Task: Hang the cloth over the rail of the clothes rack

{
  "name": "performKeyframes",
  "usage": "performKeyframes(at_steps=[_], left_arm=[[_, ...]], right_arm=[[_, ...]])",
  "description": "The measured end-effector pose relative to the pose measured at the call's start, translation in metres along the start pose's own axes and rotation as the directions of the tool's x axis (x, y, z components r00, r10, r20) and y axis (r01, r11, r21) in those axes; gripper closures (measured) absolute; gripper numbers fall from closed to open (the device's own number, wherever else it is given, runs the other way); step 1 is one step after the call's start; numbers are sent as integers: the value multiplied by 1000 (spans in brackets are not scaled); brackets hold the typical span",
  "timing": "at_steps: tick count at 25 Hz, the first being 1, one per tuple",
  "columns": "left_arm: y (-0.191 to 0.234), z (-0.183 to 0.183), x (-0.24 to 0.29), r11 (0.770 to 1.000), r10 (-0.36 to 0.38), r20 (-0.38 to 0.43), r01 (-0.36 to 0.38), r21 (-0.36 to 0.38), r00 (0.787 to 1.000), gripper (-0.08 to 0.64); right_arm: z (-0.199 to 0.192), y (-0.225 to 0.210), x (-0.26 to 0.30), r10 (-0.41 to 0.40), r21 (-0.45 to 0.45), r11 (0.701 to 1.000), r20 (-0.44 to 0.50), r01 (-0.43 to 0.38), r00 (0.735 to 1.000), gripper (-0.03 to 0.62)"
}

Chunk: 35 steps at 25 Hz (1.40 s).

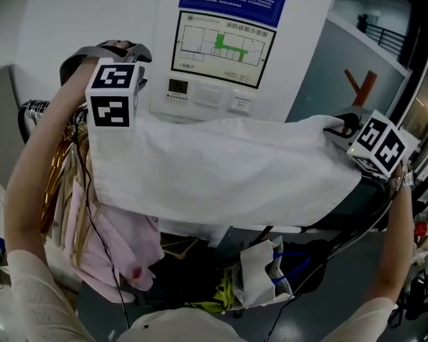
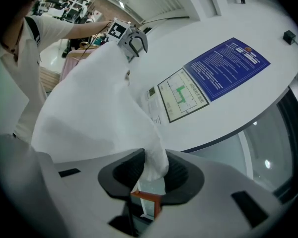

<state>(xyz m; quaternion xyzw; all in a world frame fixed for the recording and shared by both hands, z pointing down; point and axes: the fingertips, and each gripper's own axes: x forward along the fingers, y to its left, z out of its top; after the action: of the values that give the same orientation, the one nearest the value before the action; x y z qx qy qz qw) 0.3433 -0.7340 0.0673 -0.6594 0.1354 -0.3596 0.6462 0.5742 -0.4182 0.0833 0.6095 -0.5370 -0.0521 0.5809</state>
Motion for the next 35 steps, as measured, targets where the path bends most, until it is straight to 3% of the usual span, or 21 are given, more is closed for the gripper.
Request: performKeyframes(at_steps=[4, 9, 11, 14, 16, 27, 32, 35], left_arm=[[3, -3, 1, 1000, 18, -4, -18, 2, 1000, 400], [15, -5, -6, 994, 107, -18, -107, 7, 994, 402], [15, -7, -6, 994, 105, -37, -105, 5, 994, 404], [26, -7, -13, 982, 188, -40, -188, -13, 981, 526], [28, -7, -18, 976, 217, -50, -218, -18, 975, 542], [35, 16, -46, 971, 233, 5, -233, -53, 972, 548], [34, 41, -79, 961, 267, 36, -264, -87, 963, 548], [27, 53, -101, 945, 314, 39, -308, -114, 949, 548]], right_arm=[[3, -4, -1, -32, -19, 999, -7, 32, 999, 505], [3, -15, -6, -96, -39, 995, -25, 95, 995, 506], [6, -18, -11, -116, -41, 993, -22, 115, 993, 538], [15, -20, -18, -147, -38, 988, 4, 147, 989, 574], [22, -19, -23, -160, -40, 986, 22, 161, 987, 574], [61, -1, -36, -239, -100, 965, 44, 243, 970, 574], [98, 11, -47, -309, -126, 940, 81, 317, 948, 574], [126, 21, -54, -393, -133, 904, 117, 407, 912, 574]])
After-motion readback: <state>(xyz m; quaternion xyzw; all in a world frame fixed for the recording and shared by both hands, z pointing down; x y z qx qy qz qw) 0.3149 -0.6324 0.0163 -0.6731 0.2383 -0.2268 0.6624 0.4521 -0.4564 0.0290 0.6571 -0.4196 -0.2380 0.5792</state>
